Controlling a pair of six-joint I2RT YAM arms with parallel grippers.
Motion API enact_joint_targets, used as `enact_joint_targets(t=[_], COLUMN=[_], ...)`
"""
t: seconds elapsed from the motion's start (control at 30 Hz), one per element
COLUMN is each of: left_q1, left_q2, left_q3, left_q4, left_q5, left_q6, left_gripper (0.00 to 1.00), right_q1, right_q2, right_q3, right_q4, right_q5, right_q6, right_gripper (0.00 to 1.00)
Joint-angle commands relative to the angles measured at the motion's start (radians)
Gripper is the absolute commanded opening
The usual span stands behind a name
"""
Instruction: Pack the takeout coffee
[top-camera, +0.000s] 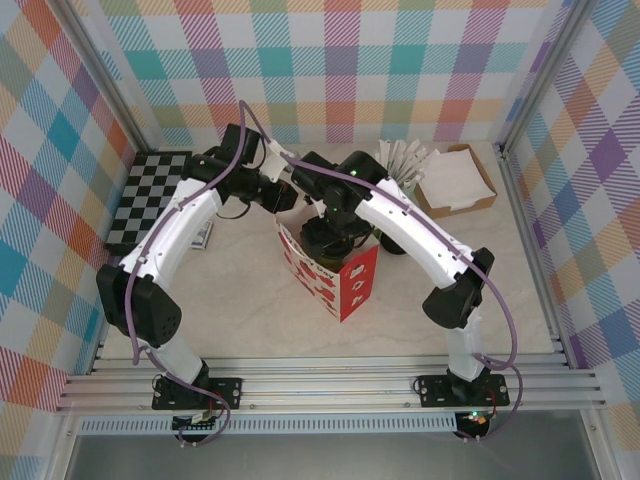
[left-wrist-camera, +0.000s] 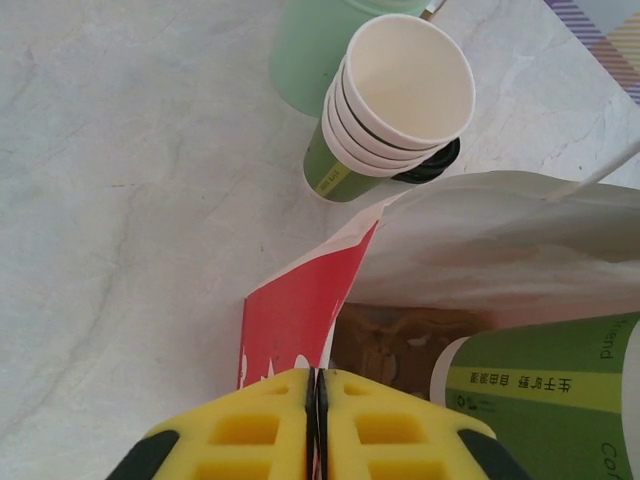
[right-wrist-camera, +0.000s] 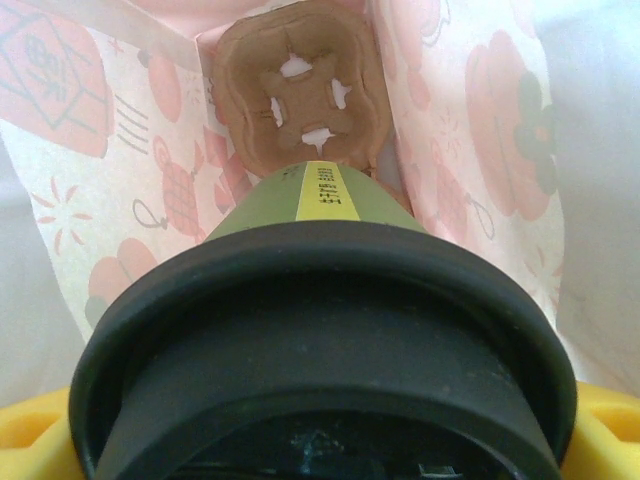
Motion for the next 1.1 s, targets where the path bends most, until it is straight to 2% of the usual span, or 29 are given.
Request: enact_joint_targets(t=[0.0,0.2,0.37,0.53,1.07], left_q1=[-0.005,-0.008,-0.007,-0.008,-0.008], left_q2=[0.005,0.01,0.05,0.067,0.094], left_q3=[0.034,0.038,0.081,0.095,0.117], left_q4=[-0.032,-0.038,-0.068,-0.049,-0.061], left_q5=[0.03,0.007,0.081,0.069,0.128], left_q6=[0.035,0.065,0.075,0.069,0.066], left_gripper=[0.08,0.05,0.05,0.04,0.04], right_q1=[-0.004,-0.004,-0.004,-0.004,-0.024], right_q2=[0.011,0.014,0.008,0.005,0.04], right_q3=[-0.031,-0.085,-0.131,-0.199,-0.265], right_q4=[-0.174,-0.175,-0.155,-0.13,0.0], right_q5=[-0.011,-0.056,-0.063,-0.087,-0.115], right_q6=[0.006,-0.051,-0.069,-0.108,-0.076], right_gripper=[0.63,0.61,0.6,0.61,0.61])
